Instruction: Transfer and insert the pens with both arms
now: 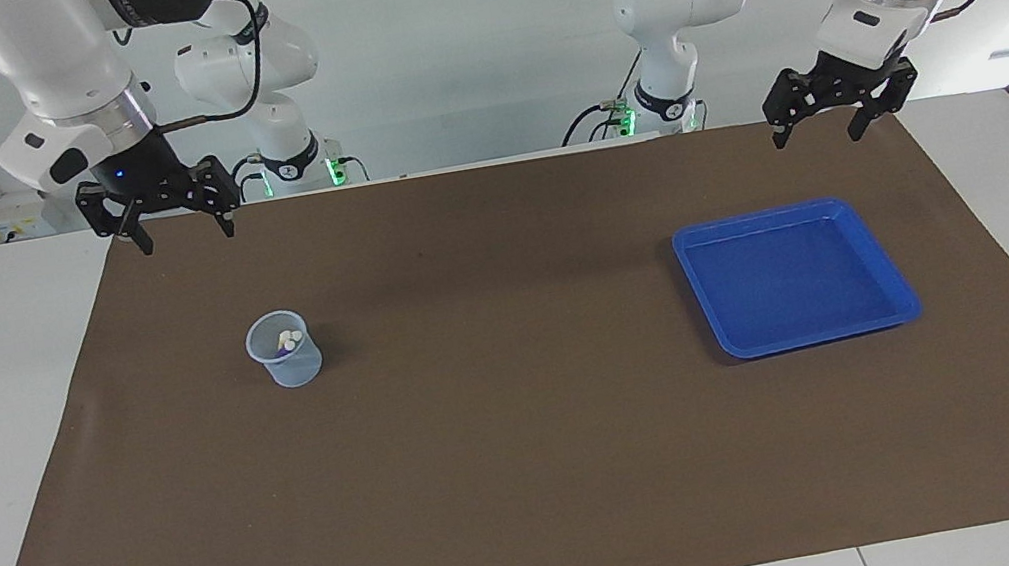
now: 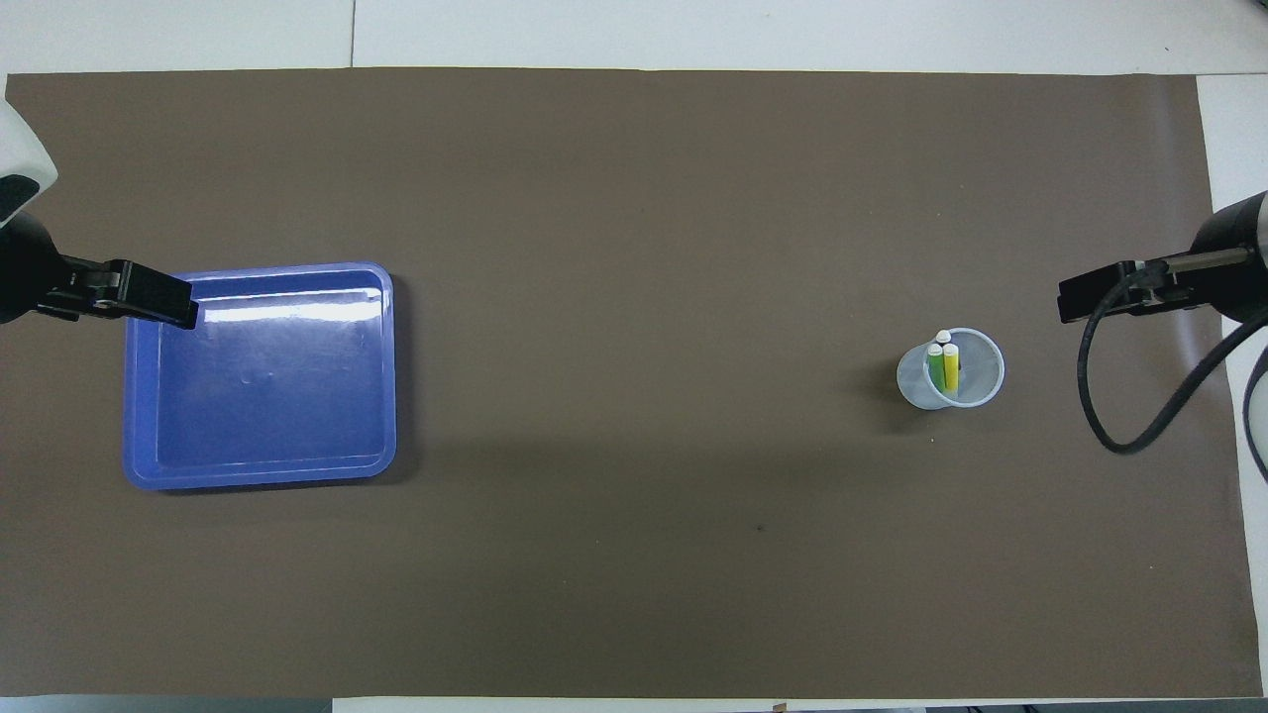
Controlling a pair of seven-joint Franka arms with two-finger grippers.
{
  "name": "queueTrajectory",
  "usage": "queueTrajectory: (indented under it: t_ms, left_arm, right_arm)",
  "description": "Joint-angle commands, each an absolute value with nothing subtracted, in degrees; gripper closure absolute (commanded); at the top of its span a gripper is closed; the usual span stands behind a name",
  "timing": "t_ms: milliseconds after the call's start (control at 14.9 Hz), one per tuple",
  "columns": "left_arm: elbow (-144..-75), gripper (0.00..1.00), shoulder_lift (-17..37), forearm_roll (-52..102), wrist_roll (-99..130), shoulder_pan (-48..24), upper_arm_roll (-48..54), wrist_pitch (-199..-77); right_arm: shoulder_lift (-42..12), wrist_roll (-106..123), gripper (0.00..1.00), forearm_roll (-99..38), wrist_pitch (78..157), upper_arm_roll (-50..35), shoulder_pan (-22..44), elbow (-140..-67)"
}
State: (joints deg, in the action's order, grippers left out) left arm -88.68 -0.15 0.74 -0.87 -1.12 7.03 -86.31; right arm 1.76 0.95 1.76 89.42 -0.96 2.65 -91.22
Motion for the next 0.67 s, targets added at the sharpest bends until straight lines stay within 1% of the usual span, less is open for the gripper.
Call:
queueTrajectory:
  t_ms: [0, 604]
  left_arm:
    - [-88.77, 0.0, -0.35, 1.41, -0.44, -2.11, 5.98, -86.92]
    - [-89.21, 0.0, -0.79, 1.41, -0.88, -1.41, 6.15, -86.66]
  right_arm:
    - [1.41, -1.57, 0.0, 0.7, 88.07, -1.14, 2.46, -90.44]
    - [1.49, -1.76, 0.0, -0.88, 88.07, -1.14, 2.46, -90.62]
